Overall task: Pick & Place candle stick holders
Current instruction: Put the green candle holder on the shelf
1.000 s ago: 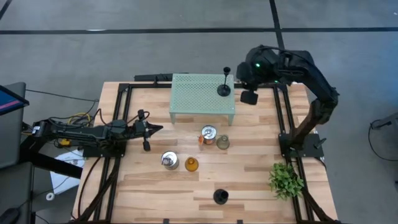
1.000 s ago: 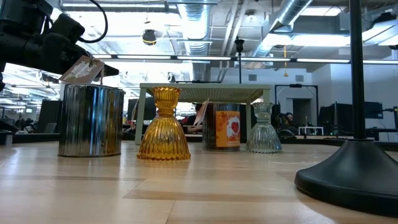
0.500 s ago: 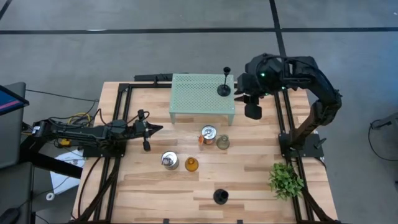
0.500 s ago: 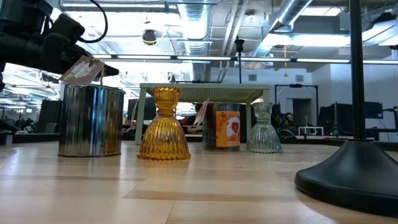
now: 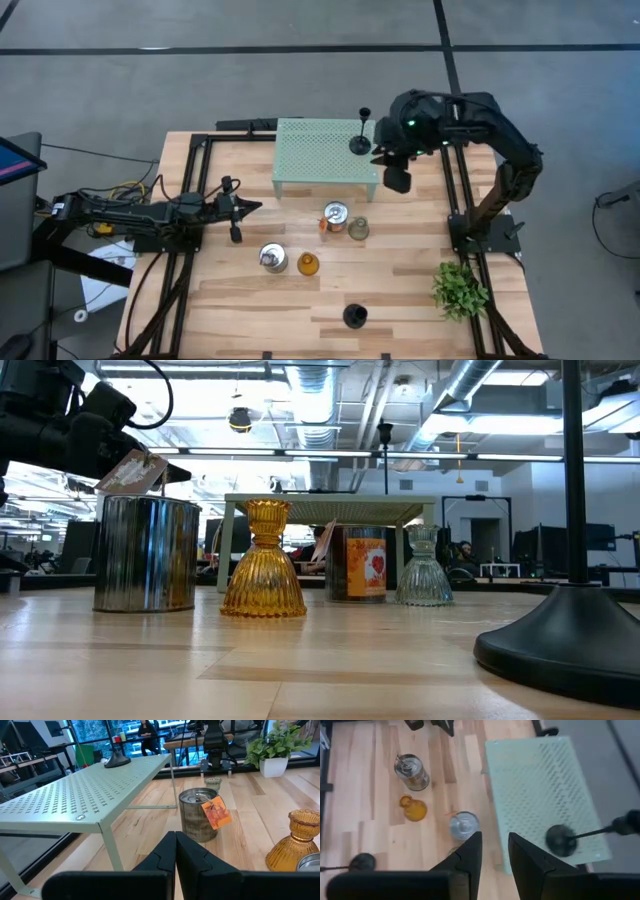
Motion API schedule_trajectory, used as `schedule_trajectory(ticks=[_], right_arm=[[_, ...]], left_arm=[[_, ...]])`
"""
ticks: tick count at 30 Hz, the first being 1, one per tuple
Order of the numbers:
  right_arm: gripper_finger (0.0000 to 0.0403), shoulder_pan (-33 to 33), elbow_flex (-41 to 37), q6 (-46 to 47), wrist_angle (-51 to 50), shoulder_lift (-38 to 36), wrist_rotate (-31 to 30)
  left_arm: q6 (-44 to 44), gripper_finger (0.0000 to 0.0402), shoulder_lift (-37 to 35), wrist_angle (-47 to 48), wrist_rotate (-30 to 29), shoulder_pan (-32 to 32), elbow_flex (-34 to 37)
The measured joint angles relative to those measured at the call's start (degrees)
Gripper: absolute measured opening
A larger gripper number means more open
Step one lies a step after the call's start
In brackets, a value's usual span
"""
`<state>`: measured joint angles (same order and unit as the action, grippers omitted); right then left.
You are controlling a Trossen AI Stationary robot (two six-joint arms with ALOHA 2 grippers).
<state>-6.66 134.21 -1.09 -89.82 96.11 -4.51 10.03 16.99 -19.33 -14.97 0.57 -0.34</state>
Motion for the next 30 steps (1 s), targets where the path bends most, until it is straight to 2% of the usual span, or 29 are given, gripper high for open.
schedule_trajectory(ticks=[5,10,16,23,30], right_arm=[[0.0064,5.15,-4.79,0.98,-0.06,-1.16,-1.98],[0.0035,10.83,-11.88,1.95,-0.20,-4.47,-8.60],[0.0006,15.53,-24.43,10.80,0.92,-11.00,-16.37],[0.0002,18.61,-46.45,11.68,14.54,-19.37,-16.54],[0.0002,20.35,-68.23,11.95,33.94,-27.20,-16.28]], left_arm=[[0.01,0.0008,0.02,0.07,0.01,-0.01,0.00],[0.00,0.0008,0.85,0.45,0.01,-0.01,0.00],[-0.01,0.0008,2.98,0.44,0.01,-0.01,0.00],[-0.01,0.0008,5.82,0.16,0.02,-0.01,0.00],[-2.37,0.0008,6.01,-0.89,0.04,0.00,0.00]])
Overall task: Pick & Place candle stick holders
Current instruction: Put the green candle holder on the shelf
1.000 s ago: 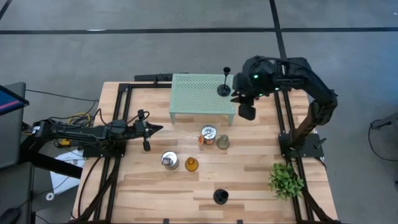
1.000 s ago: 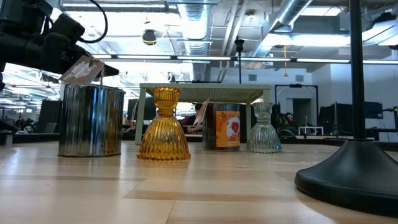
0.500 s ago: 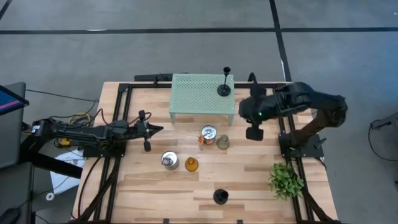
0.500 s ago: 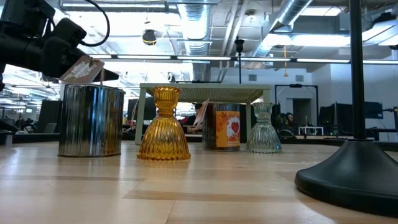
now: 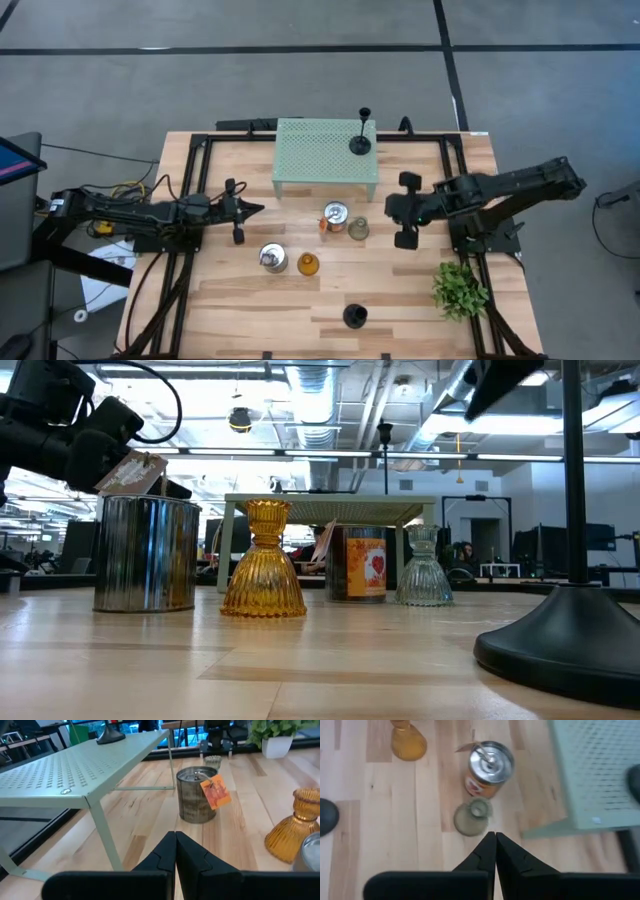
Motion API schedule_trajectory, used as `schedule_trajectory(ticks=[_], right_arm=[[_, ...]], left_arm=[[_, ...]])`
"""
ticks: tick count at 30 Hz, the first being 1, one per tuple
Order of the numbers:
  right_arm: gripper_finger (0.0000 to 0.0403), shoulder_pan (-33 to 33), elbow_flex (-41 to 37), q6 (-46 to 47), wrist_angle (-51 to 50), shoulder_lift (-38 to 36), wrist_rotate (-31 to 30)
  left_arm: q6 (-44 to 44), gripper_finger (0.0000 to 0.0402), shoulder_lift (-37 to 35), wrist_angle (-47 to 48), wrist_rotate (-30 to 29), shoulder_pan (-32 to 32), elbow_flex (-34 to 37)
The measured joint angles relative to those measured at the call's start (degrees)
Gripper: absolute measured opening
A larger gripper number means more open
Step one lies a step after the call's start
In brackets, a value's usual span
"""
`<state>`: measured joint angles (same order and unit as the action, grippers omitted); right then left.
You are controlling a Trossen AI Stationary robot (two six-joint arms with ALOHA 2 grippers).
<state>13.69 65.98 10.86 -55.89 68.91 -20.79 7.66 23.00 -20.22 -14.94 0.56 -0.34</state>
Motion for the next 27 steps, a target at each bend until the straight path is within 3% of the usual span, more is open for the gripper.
schedule_trajectory(ticks=[7,13,27], right_arm=[[0.0001,0.99,-17.14,1.28,20.06,-3.79,2.69],[0.0001,0.93,-26.16,1.26,34.93,-2.05,5.67],[0.0001,-0.33,-26.75,0.78,39.83,1.66,5.81]], left_arm=[[-0.46,0.0008,0.00,-0.42,0.00,0.02,0.00],[-0.46,0.0008,0.00,-0.43,0.00,0.01,0.00],[-0.48,0.0008,0.00,-0.45,0.00,0.00,0.00]])
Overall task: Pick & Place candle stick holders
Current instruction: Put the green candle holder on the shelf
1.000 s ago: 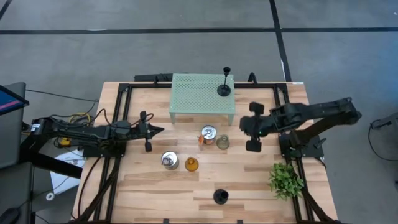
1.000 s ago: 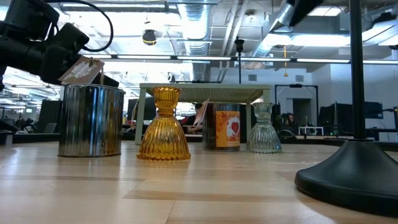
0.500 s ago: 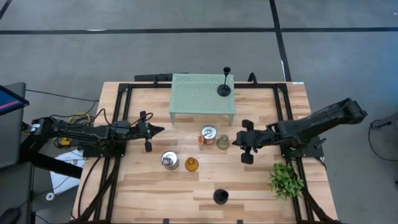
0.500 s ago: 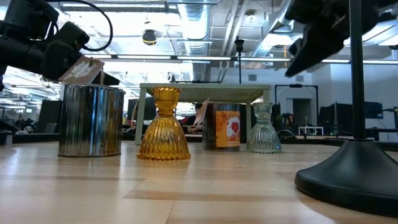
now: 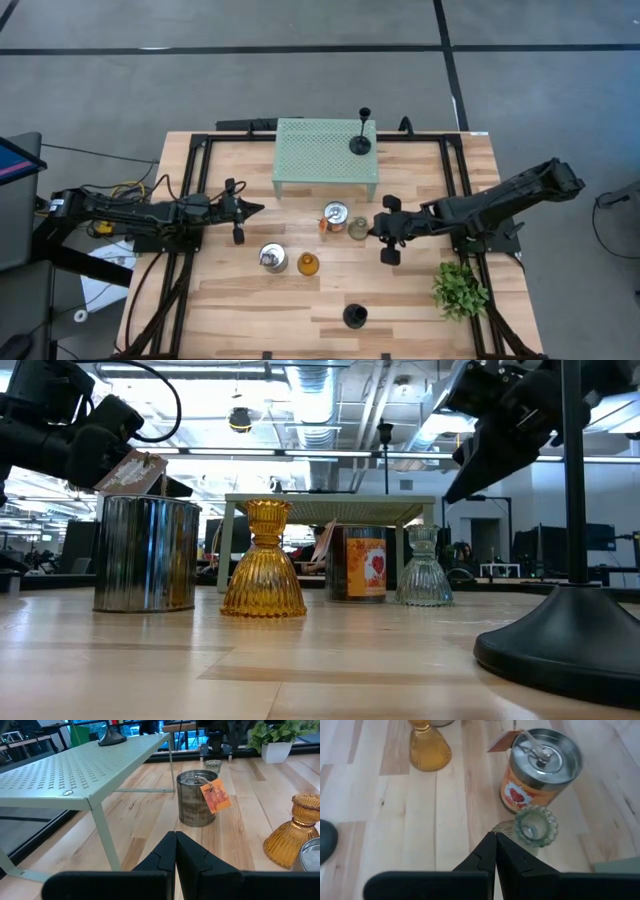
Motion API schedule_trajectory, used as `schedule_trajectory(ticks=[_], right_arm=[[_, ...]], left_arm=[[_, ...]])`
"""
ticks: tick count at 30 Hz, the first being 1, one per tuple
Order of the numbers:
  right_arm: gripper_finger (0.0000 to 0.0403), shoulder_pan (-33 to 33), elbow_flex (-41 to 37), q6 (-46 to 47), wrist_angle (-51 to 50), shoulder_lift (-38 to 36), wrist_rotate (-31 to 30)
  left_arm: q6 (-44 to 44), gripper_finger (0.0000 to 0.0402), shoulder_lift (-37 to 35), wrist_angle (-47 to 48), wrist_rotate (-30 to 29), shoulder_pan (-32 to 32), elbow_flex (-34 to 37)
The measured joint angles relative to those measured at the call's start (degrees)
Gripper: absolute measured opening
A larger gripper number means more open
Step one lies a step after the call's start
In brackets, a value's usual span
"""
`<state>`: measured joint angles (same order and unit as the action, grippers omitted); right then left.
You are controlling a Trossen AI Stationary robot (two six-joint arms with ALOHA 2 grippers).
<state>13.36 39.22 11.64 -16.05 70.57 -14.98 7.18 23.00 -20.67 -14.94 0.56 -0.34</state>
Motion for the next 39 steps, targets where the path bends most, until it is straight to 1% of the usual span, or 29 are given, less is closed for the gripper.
schedule_trajectory(ticks=[4,9,12,16,20,23,26,30,35,39], right_arm=[[0.0001,-0.48,0.00,-0.15,0.26,-0.18,-0.03],[0.0001,-1.83,0.02,0.69,3.56,-0.05,0.13],[0.0005,-2.84,0.02,-0.06,4.76,-0.05,1.67],[0.0032,-3.81,0.02,-1.93,4.50,-0.01,5.06],[0.0075,-3.84,0.02,-3.68,4.51,-0.01,4.90],[0.0100,-3.84,0.02,-5.91,4.17,-0.01,4.90],[0.0112,-3.97,0.02,-7.29,2.40,0.00,4.85],[0.0112,-4.89,0.02,-7.30,1.42,0.18,4.80],[0.0112,-6.45,0.07,-7.74,3.59,4.85,6.33],[0.0113,-6.79,0.28,-8.51,6.06,9.04,5.46]], left_arm=[[0.00,0.0008,0.00,0.00,0.00,-0.01,0.00],[0.00,0.0008,0.00,0.00,-0.02,0.00,0.00],[0.00,0.0008,0.00,0.00,0.00,0.02,0.00],[0.00,0.0008,0.00,0.00,-0.01,-0.01,0.00],[0.00,0.0008,0.00,0.00,0.00,0.00,0.00],[0.00,0.0008,0.00,0.00,0.00,0.01,0.00],[0.01,0.0008,0.00,0.02,0.00,0.00,0.00],[0.00,0.0008,0.00,0.01,0.00,-0.01,0.00],[0.00,0.0008,0.00,0.00,-0.02,-0.01,0.00],[0.00,0.0008,0.04,0.02,0.00,-0.01,0.00]])
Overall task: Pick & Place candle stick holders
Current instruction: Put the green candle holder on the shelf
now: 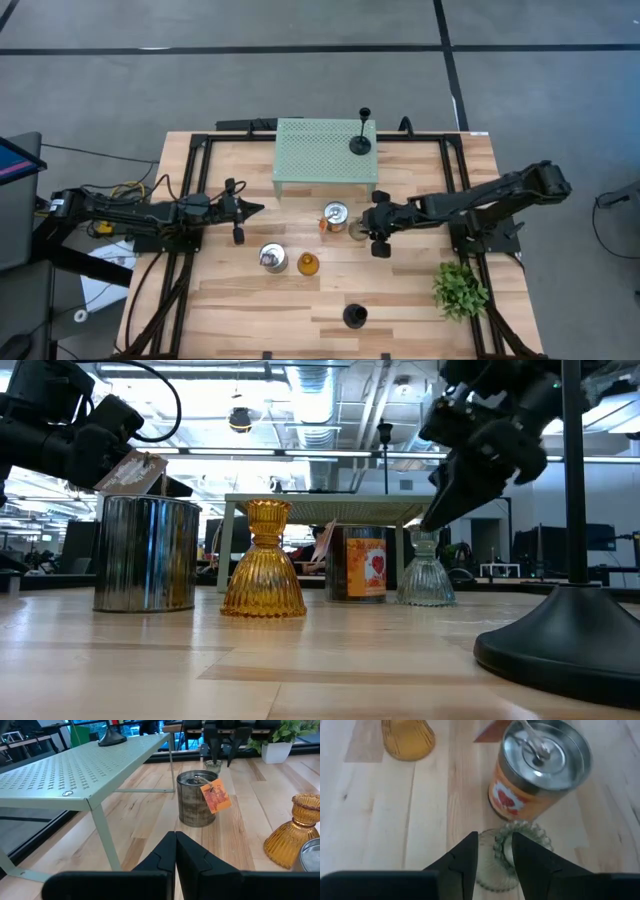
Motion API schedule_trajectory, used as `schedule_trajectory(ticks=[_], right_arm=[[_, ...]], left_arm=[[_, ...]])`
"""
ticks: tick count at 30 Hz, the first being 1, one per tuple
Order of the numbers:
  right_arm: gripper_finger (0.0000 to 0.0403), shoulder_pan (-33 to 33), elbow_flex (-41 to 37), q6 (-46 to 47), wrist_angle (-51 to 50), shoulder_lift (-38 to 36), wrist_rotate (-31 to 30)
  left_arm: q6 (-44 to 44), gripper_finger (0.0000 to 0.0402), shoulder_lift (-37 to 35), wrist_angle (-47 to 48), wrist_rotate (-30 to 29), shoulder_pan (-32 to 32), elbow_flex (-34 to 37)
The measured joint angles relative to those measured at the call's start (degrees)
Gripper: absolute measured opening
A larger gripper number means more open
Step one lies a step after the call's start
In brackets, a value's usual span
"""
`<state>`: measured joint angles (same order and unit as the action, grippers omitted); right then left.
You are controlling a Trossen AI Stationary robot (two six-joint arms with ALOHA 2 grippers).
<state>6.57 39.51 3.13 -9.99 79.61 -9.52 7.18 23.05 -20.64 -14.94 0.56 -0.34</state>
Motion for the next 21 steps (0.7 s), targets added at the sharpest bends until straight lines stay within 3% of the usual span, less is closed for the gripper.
schedule_trajectory(ticks=[6,16,21], right_arm=[[0.0105,-0.03,1.02,-2.70,2.90,2.87,0.13],[0.0017,-0.71,1.97,-2.87,-1.33,2.87,0.40],[0.0008,-0.27,3.83,-2.87,-4.08,2.41,0.35]], left_arm=[[0.00,0.0008,0.71,0.01,-0.01,0.02,0.00],[0.00,0.0008,1.72,-0.07,-0.02,0.00,0.00],[0.00,0.0008,1.77,0.01,-0.02,0.00,0.00]])
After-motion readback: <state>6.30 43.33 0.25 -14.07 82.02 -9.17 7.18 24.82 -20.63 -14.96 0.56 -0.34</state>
